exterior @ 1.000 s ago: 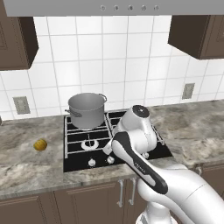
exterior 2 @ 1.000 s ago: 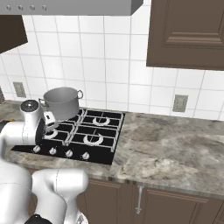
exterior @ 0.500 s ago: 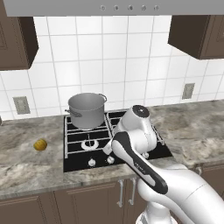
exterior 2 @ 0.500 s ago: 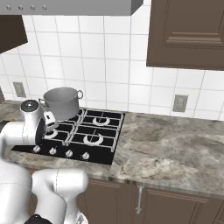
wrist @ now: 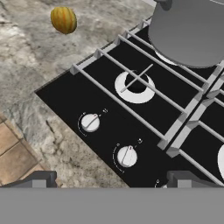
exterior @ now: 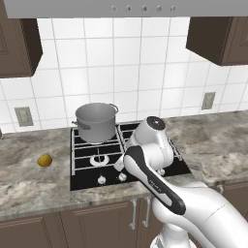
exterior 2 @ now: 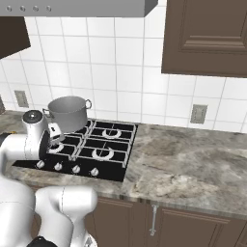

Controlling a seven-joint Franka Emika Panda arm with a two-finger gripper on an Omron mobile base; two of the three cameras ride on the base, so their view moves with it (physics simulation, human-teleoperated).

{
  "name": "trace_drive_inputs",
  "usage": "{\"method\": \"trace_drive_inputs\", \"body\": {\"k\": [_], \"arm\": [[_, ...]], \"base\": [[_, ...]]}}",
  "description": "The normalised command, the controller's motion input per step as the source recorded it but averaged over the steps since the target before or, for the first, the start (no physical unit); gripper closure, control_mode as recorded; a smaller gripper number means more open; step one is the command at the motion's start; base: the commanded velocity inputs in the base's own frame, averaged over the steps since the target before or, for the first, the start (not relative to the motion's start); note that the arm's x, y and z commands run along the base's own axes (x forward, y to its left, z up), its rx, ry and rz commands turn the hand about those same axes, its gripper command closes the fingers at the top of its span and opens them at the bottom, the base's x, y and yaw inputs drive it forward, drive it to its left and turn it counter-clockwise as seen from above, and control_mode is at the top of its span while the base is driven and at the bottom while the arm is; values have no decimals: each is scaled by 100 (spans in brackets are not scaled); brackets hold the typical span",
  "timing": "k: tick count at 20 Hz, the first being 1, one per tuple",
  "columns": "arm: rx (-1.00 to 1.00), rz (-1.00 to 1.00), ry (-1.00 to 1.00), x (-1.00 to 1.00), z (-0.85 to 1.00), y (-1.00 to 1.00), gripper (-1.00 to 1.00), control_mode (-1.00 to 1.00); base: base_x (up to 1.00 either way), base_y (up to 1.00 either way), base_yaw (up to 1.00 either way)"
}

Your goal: Turn on the burner for the pot on the stove. Wait thirty seconds for the pot to heat up. Then add the squash to the pot.

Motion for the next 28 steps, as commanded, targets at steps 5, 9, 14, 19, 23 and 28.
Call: {"method": "trace_drive_inputs", "body": {"k": [5, 9, 14, 19, 23, 28], "arm": [[0, 0, 0, 0, 0, 0, -100, -100], [0, 0, 0, 0, 0, 0, -100, -100], [0, 0, 0, 0, 0, 0, -100, -100], [0, 0, 0, 0, 0, 0, -100, -100], [0, 0, 0, 0, 0, 0, -100, -100], [0, 0, 0, 0, 0, 0, -100, -100]], "base": [[0, 0, 0], [0, 0, 0], [0, 0, 0], [0, 0, 0], [0, 0, 0], [0, 0, 0]]}}
